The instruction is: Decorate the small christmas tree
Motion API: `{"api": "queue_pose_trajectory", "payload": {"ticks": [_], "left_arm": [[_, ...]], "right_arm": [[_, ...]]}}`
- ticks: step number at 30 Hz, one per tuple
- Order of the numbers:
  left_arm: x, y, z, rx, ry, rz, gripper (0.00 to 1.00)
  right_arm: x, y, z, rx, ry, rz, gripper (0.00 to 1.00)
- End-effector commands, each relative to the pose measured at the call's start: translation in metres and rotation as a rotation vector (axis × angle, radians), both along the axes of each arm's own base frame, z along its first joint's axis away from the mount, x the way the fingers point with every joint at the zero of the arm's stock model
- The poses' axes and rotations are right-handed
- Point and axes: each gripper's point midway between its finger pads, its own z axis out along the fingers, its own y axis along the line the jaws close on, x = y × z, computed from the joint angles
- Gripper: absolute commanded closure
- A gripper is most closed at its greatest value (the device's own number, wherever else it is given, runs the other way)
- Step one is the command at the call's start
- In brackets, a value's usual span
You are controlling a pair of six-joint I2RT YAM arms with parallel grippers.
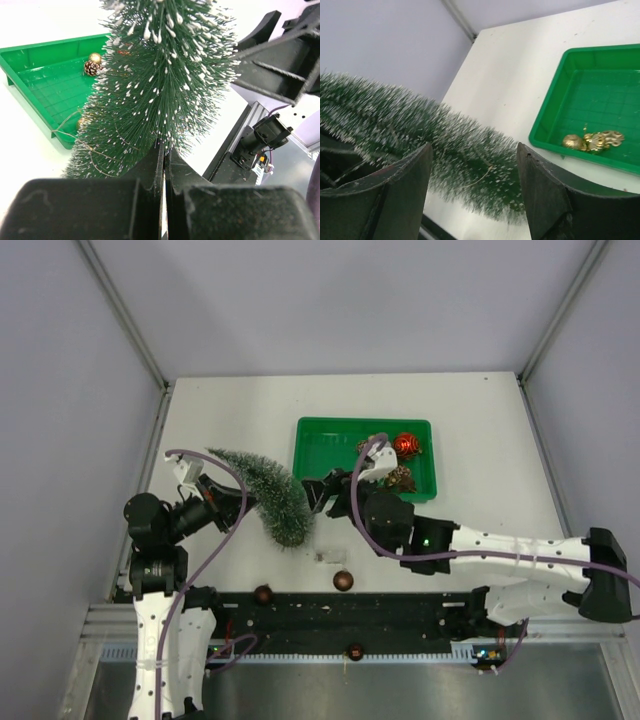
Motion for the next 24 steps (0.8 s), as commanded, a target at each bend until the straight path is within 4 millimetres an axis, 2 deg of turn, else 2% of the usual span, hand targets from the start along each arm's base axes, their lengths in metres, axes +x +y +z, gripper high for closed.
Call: {"api": "queue_pose_trajectory", "payload": {"ticks": [1, 4, 6, 9, 12, 13, 16, 21, 24], "left_arm": [[0.0, -0.001, 0.006, 0.005, -0.041, -0.01, 1.0], [0.0, 0.0, 0.005, 0.006, -0.036, -0.008, 1.0], [0.001, 0.0, 0.006, 0.007, -0.037, -0.005, 1.0], [0.0, 0.0, 0.006, 0.009, -0.038, -0.003, 1.0], [0.001, 0.0, 0.006, 0.007, -0.034, -0.003, 1.0], [0.001, 0.0, 0.006, 0.006, -0.032, -0.005, 1.0], [0.001, 0.0, 0.005, 0.005, -0.031, -0.003, 1.0], [0.004, 0.001, 0.004, 0.007, -0.029, 0.001, 1.0], [0.006, 0.001, 0.006, 0.005, -0.033, 0.004, 1.0]], "right_arm": [[0.03, -0.032, 0.002, -0.014, 0.03, -0.097, 0.33], [0.07, -0.051, -0.013, -0.073, 0.087, -0.159, 0.33], [0.096, -0.067, -0.037, -0.172, 0.142, -0.216, 0.33], [0.135, -0.079, -0.072, -0.275, 0.218, -0.251, 0.34], [0.18, -0.097, -0.106, -0.358, 0.283, -0.315, 0.35], [0.193, -0.098, -0.125, -0.402, 0.311, -0.323, 0.35], [0.225, -0.1, -0.155, -0.481, 0.353, -0.34, 0.36], [0.263, -0.095, -0.188, -0.564, 0.373, -0.353, 0.37], [0.276, -0.093, -0.202, -0.581, 0.387, -0.352, 0.4]]}}
